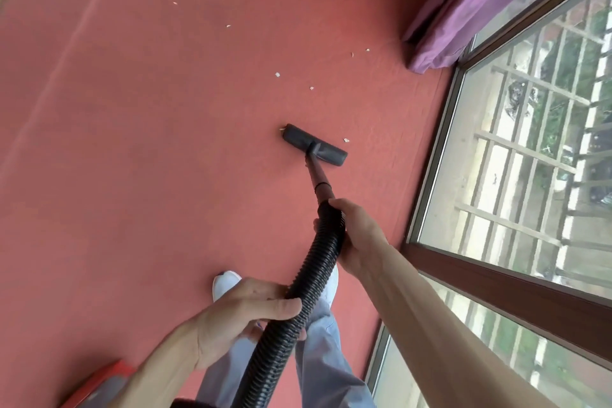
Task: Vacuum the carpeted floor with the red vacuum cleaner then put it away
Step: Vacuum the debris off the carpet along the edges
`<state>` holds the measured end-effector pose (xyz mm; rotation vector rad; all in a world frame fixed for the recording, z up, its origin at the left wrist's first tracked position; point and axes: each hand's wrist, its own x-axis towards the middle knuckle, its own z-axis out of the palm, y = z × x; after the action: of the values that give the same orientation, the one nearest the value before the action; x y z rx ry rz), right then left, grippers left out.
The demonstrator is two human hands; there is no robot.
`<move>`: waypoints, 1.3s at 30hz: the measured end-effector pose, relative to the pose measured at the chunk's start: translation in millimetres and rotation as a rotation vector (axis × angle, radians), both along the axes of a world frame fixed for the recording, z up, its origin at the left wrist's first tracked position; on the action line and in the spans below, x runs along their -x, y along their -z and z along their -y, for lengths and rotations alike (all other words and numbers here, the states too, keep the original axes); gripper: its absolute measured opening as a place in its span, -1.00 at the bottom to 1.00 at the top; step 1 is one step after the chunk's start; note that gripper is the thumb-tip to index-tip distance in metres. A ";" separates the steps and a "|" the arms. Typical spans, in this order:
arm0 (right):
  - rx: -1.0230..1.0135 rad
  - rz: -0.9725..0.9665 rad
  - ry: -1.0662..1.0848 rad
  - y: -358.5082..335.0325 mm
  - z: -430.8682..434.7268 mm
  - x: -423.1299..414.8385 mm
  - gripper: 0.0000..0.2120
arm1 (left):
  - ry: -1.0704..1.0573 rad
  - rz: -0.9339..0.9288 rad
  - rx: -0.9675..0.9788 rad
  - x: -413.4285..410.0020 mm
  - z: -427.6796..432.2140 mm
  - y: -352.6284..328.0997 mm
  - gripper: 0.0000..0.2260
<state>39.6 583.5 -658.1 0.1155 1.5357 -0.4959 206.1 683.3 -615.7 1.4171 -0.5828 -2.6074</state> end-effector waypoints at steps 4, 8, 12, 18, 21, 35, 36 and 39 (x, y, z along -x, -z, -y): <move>0.025 -0.134 0.007 15.5 22.6 -12.6 -0.86 | -0.258 0.148 0.139 1.7 -0.5 7.4 -0.70; 0.062 -0.189 -0.007 23.6 41.8 -16.9 -0.67 | -0.397 0.200 0.190 3.9 11.6 6.3 -0.77; 0.046 -0.219 -0.052 10.8 33.9 -18.1 -0.66 | -0.326 0.105 0.224 -19.7 11.9 -4.6 -0.73; -0.021 -0.196 -0.087 10.9 2.2 -16.3 -0.72 | -0.216 0.064 0.128 -38.9 2.9 -5.7 -0.66; 0.008 -0.224 -0.098 21.9 13.8 -20.2 -0.76 | -0.255 0.173 0.152 -31.9 7.3 -1.2 -0.69; -0.005 0.076 -0.112 24.2 6.9 -13.7 -0.66 | -0.165 0.153 0.200 -59.4 5.7 -3.9 -0.77; -0.022 0.073 -0.120 29.2 4.1 -17.9 -0.67 | -0.167 0.145 0.178 -63.8 2.4 -3.6 -0.76; -0.066 0.026 -0.188 44.5 5.3 -32.3 -0.69 | -0.223 0.197 0.117 -60.9 -3.8 1.7 -0.72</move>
<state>71.9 578.2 -702.6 0.0282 1.5210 -0.2937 267.0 687.1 -617.3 1.6106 -0.5531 -2.2440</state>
